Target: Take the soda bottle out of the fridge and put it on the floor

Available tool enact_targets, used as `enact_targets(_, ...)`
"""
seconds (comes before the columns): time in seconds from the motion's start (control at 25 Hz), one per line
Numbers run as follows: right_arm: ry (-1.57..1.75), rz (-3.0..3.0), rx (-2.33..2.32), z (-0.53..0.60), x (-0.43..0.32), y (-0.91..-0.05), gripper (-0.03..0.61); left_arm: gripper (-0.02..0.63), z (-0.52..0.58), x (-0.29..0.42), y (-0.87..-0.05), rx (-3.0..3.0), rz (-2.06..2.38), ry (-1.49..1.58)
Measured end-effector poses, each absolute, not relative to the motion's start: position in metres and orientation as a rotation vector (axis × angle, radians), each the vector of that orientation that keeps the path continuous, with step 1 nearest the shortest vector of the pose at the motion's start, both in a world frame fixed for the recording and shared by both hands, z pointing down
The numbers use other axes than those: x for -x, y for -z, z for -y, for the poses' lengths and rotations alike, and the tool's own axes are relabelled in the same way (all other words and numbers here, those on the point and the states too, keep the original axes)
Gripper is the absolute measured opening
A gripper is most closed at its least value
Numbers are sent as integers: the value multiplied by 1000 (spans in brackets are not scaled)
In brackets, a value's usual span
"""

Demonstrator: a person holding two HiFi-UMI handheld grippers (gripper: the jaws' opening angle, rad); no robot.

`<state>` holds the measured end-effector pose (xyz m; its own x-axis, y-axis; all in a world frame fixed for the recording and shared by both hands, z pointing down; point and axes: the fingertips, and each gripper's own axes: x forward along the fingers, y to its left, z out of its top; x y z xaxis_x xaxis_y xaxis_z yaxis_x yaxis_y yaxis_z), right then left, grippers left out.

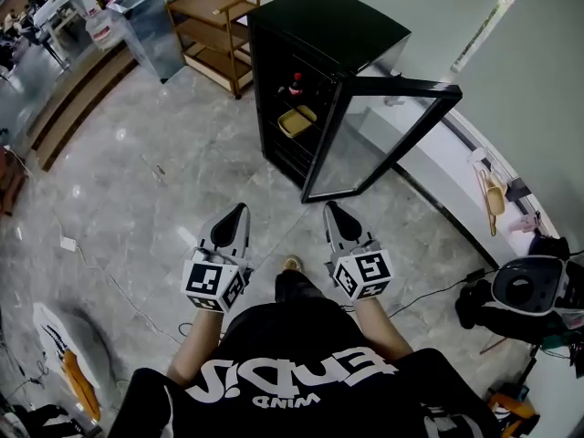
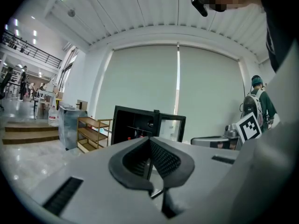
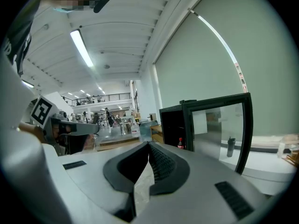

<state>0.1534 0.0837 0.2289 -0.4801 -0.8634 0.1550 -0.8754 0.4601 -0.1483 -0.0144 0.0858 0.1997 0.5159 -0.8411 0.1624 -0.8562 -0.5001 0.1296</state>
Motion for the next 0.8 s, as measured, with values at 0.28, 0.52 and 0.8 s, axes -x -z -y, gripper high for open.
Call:
enact_targets(0.28,-311,2637,-1559,-26,-166,-225,25,6,-26,4,-200,-2545,1481,-111)
enact_targets(0.52,-337,2625,-1564,2,-166,-230,25,6,6,-2,-196,-2564,1462,-117)
enact_targets(0.8,-361,2604,-1625,26,-152,-228,25,6,39,10,-193,-2595,1399,-135)
